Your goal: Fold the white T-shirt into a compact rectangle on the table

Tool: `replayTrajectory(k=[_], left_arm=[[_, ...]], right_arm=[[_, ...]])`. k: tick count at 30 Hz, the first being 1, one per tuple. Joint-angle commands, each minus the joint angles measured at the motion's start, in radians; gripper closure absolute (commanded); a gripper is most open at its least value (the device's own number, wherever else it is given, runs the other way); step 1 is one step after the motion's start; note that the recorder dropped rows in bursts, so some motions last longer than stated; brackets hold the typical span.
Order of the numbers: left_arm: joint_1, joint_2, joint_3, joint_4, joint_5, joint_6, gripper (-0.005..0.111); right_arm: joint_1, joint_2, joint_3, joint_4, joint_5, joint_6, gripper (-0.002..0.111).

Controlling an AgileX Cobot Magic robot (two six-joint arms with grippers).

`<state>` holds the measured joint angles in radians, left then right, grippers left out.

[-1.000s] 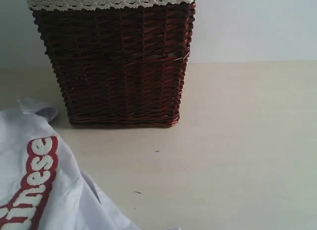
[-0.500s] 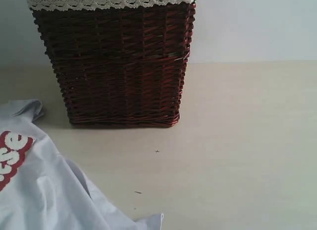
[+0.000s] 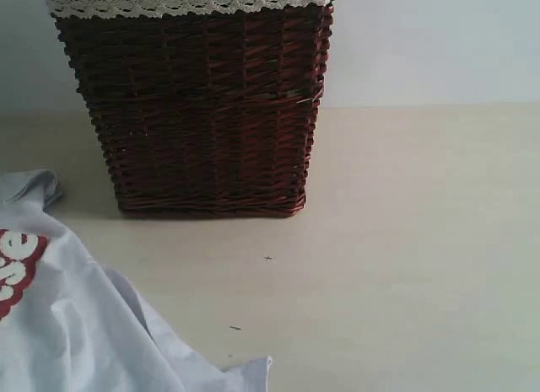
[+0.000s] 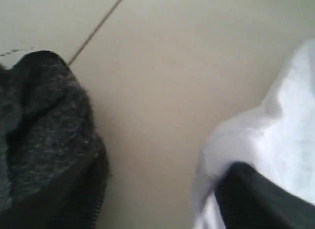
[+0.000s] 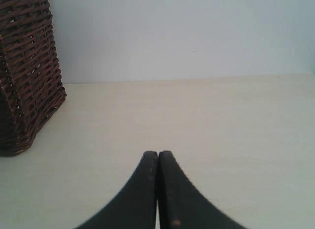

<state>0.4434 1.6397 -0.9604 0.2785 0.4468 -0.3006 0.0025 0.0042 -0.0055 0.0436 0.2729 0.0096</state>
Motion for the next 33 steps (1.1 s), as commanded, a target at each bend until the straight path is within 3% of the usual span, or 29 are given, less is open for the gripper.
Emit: replayTrajectory(k=[1, 4, 8, 9, 11, 13, 16, 17, 21, 23, 26, 28, 33], left_arm=[[-0.007, 0.068, -0.057, -0.433, 0.072, 0.449, 0.041], [-0.007, 0.101, -0.132, -0.475, 0.165, 0.481, 0.030], [-0.007, 0.088, -0.165, -0.519, 0.169, 0.537, 0.028], [-0.011, 0.083, -0.173, -0.585, 0.174, 0.589, 0.029], [-0.040, 0.079, -0.175, -0.846, 0.234, 0.866, 0.029], [-0.116, 0.085, -0.166, -0.983, 0.290, 1.016, 0.033], [-0.244, 0.093, -0.133, -0.926, 0.307, 1.034, 0.050], [-0.305, 0.093, -0.109, -0.890, 0.320, 1.039, 0.064], [-0.420, 0.059, 0.005, -0.857, 0.390, 1.065, 0.106], [-0.469, 0.028, 0.107, -0.809, 0.389, 1.046, 0.103], [-0.570, -0.010, 0.212, -0.536, 0.310, 0.730, 0.090], [-0.596, -0.012, 0.216, -0.382, 0.310, 0.571, 0.089], [-0.596, -0.009, 0.216, -0.385, 0.265, 0.541, 0.089]], right_arm=[[0.003, -0.004, 0.006, 0.003, -0.006, -0.010, 0.108], [0.003, -0.004, 0.006, 0.003, -0.006, -0.010, 0.108], [0.003, -0.004, 0.006, 0.003, -0.006, -0.010, 0.108], [0.003, -0.004, 0.006, 0.003, -0.006, -0.010, 0.108], [0.003, -0.004, 0.006, 0.003, -0.006, -0.010, 0.108], [0.003, -0.004, 0.006, 0.003, -0.006, -0.010, 0.108], [0.003, -0.004, 0.006, 0.003, -0.006, -0.010, 0.108], [0.003, -0.004, 0.006, 0.003, -0.006, -0.010, 0.108], [0.003, -0.004, 0.006, 0.003, -0.006, -0.010, 0.108], [0.003, -0.004, 0.006, 0.003, -0.006, -0.010, 0.108], [0.003, -0.004, 0.006, 0.003, -0.006, -0.010, 0.108], [0.003, -0.004, 0.006, 0.003, -0.006, -0.010, 0.108], [0.003, -0.004, 0.006, 0.003, -0.006, -0.010, 0.108]])
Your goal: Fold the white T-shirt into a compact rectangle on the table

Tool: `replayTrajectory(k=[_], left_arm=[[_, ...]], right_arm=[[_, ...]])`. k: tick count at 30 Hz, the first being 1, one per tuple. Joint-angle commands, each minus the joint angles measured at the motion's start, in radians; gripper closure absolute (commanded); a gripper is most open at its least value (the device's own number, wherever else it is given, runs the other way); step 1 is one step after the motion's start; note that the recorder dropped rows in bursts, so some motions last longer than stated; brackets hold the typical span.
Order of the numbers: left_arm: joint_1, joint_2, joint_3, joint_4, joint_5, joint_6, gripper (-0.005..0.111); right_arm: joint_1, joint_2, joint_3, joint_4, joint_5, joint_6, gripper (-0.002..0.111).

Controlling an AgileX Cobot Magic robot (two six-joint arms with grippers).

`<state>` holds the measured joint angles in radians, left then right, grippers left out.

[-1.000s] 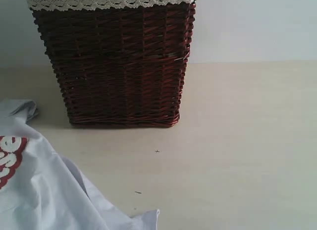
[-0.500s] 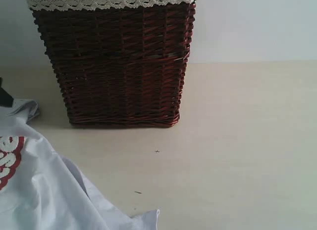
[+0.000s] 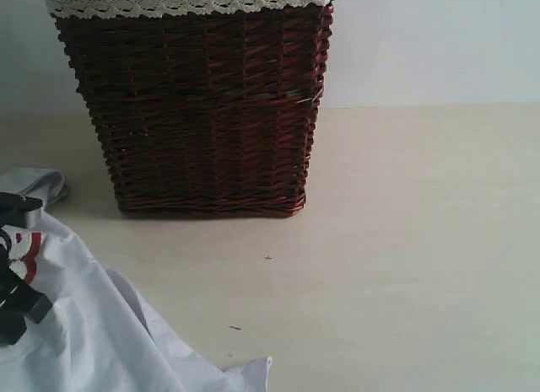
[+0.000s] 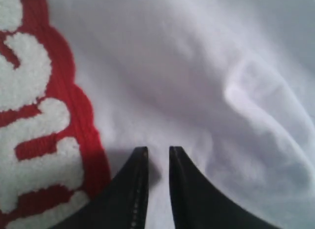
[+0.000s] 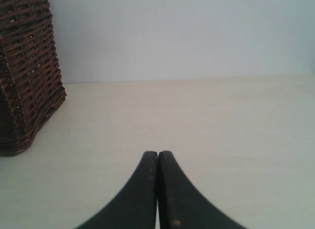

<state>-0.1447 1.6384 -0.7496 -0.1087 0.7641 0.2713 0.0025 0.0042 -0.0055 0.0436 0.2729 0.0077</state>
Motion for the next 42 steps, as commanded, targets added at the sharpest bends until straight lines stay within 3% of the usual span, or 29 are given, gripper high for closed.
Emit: replayTrajectory(k=[1, 3, 5, 6, 10, 15, 18, 22, 27, 32, 37, 39, 42], left_arm=[[-0.008, -0.010, 0.000, -0.017, -0.062, -0.031, 0.089], [-0.008, -0.012, -0.033, -0.040, -0.048, -0.031, 0.091], [-0.008, -0.034, -0.042, -0.041, -0.055, -0.031, 0.106], [-0.008, -0.043, -0.044, -0.041, -0.055, -0.031, 0.107], [-0.008, -0.101, -0.044, -0.046, -0.074, -0.031, 0.107], [-0.008, -0.118, -0.028, -0.052, -0.052, -0.031, 0.107], [-0.008, -0.108, -0.007, -0.062, -0.066, -0.031, 0.107], [-0.008, -0.105, -0.009, -0.094, -0.075, -0.009, 0.107], [-0.008, -0.105, -0.009, -0.098, -0.082, -0.009, 0.107], [-0.008, -0.105, -0.009, -0.098, -0.090, -0.009, 0.107], [-0.008, -0.100, -0.009, -0.084, -0.092, -0.005, 0.107], [-0.008, -0.100, -0.009, -0.084, -0.092, -0.005, 0.107], [-0.008, -0.099, -0.009, -0.088, -0.102, -0.005, 0.107]], right_arm=[[0.003, -0.004, 0.006, 0.003, -0.006, -0.008, 0.108], [0.003, -0.004, 0.006, -0.011, -0.006, -0.008, 0.108], [0.003, -0.004, 0.006, -0.157, -0.006, -0.074, 0.108], [0.003, -0.004, 0.006, -0.195, -0.006, -0.092, 0.108], [0.003, -0.004, 0.006, -0.331, -0.008, -0.104, 0.108], [0.003, -0.004, 0.006, -0.352, -0.039, -0.124, 0.108], [0.003, -0.004, 0.006, -0.364, -0.211, -0.115, 0.108], [0.003, -0.004, 0.006, -0.254, -0.599, 0.031, 0.108], [0.003, -0.004, 0.006, -0.266, -0.792, 0.597, 0.108], [0.003, -0.004, -0.009, -0.322, -0.782, 0.628, 0.108], [0.003, 0.030, -0.201, -0.467, -0.657, 0.682, 0.108], [0.003, 0.080, -0.308, -0.613, -0.555, 0.757, 0.108], [0.003, 0.194, -0.432, -0.965, -0.494, 1.106, 0.108]])
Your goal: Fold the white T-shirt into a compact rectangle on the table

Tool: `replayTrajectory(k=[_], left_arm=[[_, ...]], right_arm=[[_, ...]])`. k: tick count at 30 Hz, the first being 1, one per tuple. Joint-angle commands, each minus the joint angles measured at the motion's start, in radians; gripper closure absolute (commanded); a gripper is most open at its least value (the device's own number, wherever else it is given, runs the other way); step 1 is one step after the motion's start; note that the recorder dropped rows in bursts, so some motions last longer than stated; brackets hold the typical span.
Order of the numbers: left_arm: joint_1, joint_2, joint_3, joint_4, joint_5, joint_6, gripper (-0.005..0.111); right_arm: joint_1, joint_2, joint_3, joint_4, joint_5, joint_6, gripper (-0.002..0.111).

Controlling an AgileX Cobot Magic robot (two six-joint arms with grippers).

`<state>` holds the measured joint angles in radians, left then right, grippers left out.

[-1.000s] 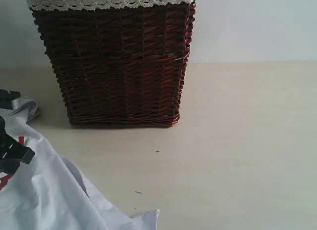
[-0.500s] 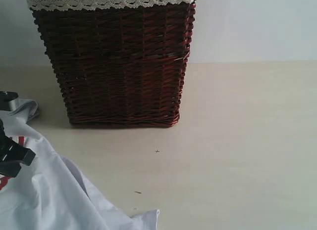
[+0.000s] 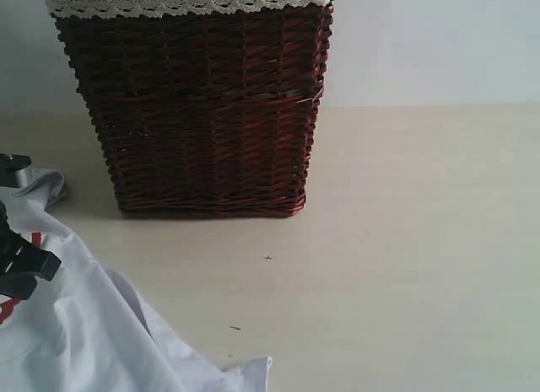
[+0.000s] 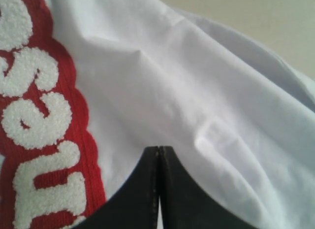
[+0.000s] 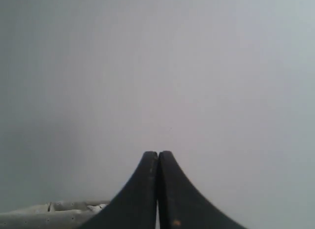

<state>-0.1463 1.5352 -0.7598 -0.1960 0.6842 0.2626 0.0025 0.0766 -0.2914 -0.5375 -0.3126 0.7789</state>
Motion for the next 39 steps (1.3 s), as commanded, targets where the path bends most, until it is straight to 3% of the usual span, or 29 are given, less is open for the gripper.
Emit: replayTrajectory(k=[1, 4, 5, 7, 9, 12, 20, 23, 26, 29, 32, 35, 36, 39], left_arm=[[-0.006, 0.004, 0.002, -0.003, -0.024, 0.004, 0.107], [-0.006, 0.004, 0.002, -0.008, -0.020, 0.004, 0.107], [-0.006, 0.004, 0.002, -0.011, -0.017, 0.004, 0.107], [-0.006, 0.004, 0.002, -0.011, -0.013, 0.004, 0.107], [-0.006, 0.004, 0.002, -0.024, -0.009, 0.004, 0.107], [-0.006, 0.002, 0.002, -0.029, -0.007, 0.004, 0.107], [-0.006, 0.002, 0.002, -0.032, -0.016, 0.004, 0.107], [-0.006, 0.002, 0.002, -0.030, -0.021, 0.004, 0.107], [-0.006, 0.002, 0.002, -0.029, -0.009, 0.004, 0.107], [-0.006, 0.002, 0.002, -0.031, -0.009, 0.004, 0.107], [-0.006, 0.002, 0.002, -0.046, -0.007, 0.004, 0.107], [-0.006, 0.002, 0.002, -0.052, -0.007, 0.007, 0.107], [-0.006, 0.002, 0.002, -0.052, -0.007, 0.011, 0.107], [-0.006, 0.002, 0.002, -0.054, -0.007, 0.011, 0.107]], right_arm=[[0.003, 0.161, -0.176, -0.533, 0.062, 0.468, 0.108], [0.003, 0.349, -0.321, -1.176, -0.177, 1.093, 0.108], [0.000, 0.424, -0.378, -1.207, -0.270, 1.192, 0.108], [-0.003, 0.555, -0.451, -1.207, -0.377, 1.158, 0.108], [-0.003, 0.641, -0.513, -1.207, -0.364, 1.151, 0.108], [-0.003, 0.731, -0.555, -1.207, -0.216, 1.046, 0.108], [-0.003, 0.831, -0.492, -1.205, 0.560, 0.679, 0.108], [-0.003, 0.902, -0.496, -0.964, 0.661, 0.458, 0.108], [-0.003, 0.974, -0.496, -0.522, 0.697, 0.002, 0.108], [-0.003, 1.063, -0.546, -0.115, 0.901, -0.428, 0.108], [-0.003, 1.126, -0.610, 0.220, 1.080, -0.675, 0.108], [0.001, 1.134, -0.619, 0.698, 1.146, -1.173, 0.108], [0.011, 1.134, -0.614, 0.871, 1.187, -1.351, 0.108], [0.083, 1.120, -0.563, 1.156, 1.255, -1.635, 0.104]])
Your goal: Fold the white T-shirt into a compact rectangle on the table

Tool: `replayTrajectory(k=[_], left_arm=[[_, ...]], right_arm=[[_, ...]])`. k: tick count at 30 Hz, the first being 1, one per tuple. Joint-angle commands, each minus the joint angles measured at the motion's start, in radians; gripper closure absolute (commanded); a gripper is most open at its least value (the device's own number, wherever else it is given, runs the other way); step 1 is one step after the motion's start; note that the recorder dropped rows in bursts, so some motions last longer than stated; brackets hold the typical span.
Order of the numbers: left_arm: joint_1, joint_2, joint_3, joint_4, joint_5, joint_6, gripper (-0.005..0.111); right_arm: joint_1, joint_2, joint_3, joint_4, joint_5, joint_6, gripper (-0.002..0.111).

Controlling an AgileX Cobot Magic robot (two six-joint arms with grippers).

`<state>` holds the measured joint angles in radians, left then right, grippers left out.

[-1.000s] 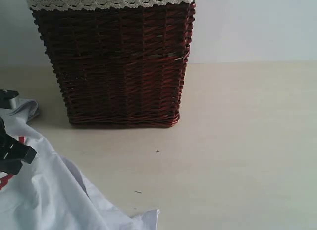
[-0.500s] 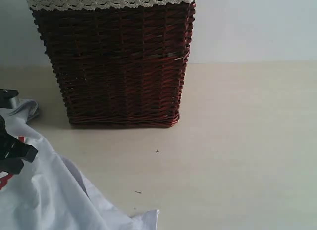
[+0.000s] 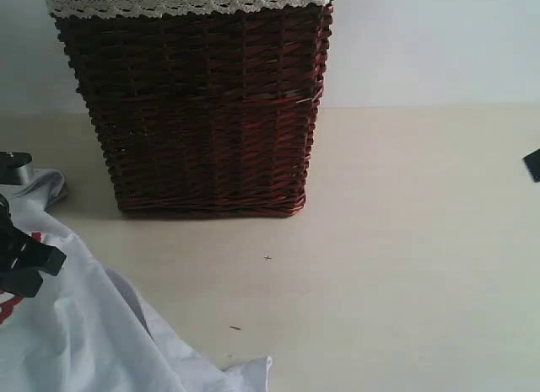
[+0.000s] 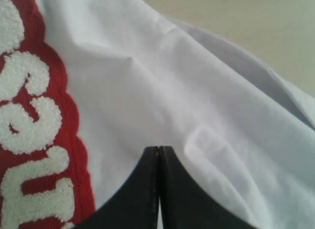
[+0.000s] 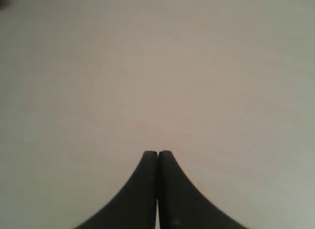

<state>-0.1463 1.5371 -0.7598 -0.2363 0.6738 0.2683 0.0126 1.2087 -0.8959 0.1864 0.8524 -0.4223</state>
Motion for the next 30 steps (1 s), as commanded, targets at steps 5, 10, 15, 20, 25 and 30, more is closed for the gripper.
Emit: replayTrajectory(k=[5, 10, 15, 20, 25, 30], left_arm=[[-0.006, 0.000, 0.002, -0.027, 0.003, 0.005, 0.107], [-0.006, 0.000, 0.002, -0.027, 0.001, 0.007, 0.107], [-0.006, 0.000, 0.002, -0.021, 0.001, 0.009, 0.107], [-0.006, 0.000, 0.002, -0.016, -0.003, 0.009, 0.107], [-0.006, 0.000, 0.002, -0.016, -0.010, 0.013, 0.107], [-0.006, 0.000, 0.002, -0.016, -0.017, 0.013, 0.107]], right_arm=[[0.291, -0.018, 0.152, 0.343, 0.031, -0.414, 0.089], [0.531, 0.047, 0.214, 0.218, -0.078, -0.218, 0.080], [0.705, 0.211, 0.214, 0.225, -0.227, -0.105, 0.062], [0.785, 0.410, 0.167, 0.249, -0.370, -0.079, 0.060], [0.790, 0.515, 0.076, 0.377, -0.410, -0.100, 0.060], [0.790, 0.591, 0.040, 0.502, -0.410, -0.209, 0.060]])
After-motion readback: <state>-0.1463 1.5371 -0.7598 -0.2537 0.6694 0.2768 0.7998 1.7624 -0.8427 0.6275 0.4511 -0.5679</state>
